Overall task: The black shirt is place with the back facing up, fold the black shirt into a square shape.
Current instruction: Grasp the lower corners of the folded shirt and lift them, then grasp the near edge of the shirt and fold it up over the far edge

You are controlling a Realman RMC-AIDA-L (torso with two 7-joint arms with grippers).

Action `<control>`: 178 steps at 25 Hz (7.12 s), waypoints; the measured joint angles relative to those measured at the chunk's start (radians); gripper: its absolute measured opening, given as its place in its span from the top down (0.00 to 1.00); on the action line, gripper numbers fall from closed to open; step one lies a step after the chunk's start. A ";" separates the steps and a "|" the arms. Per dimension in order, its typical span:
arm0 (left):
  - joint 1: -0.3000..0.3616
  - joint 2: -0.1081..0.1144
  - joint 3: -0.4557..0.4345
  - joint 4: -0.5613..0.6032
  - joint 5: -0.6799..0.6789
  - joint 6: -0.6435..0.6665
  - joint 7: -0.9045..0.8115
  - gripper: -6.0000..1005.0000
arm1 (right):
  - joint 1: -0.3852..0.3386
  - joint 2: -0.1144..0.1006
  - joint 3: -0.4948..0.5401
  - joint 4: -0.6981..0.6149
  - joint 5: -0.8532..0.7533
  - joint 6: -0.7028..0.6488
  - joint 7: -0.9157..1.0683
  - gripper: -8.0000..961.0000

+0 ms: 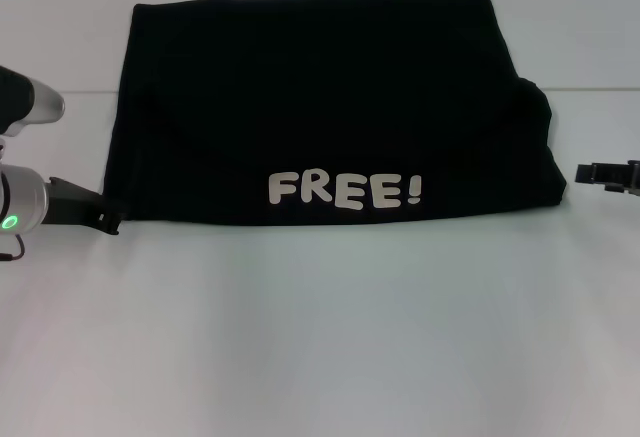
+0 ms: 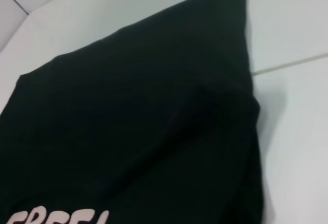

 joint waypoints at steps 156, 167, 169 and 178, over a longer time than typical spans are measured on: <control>-0.187 0.060 0.028 -0.153 -0.118 -0.339 -0.093 0.99 | 0.265 0.072 -0.023 0.088 -0.034 0.415 -0.284 0.96; -0.193 0.046 0.067 -0.150 -0.118 -0.441 -0.092 0.99 | 0.304 0.084 -0.050 0.096 -0.035 0.506 -0.287 0.96; -0.195 0.049 0.068 -0.151 -0.118 -0.448 -0.091 0.99 | 0.308 0.081 -0.051 0.094 -0.035 0.508 -0.284 0.96; -0.198 0.049 0.070 -0.193 -0.118 -0.519 -0.089 0.98 | 0.323 0.080 -0.051 0.119 -0.034 0.559 -0.283 0.96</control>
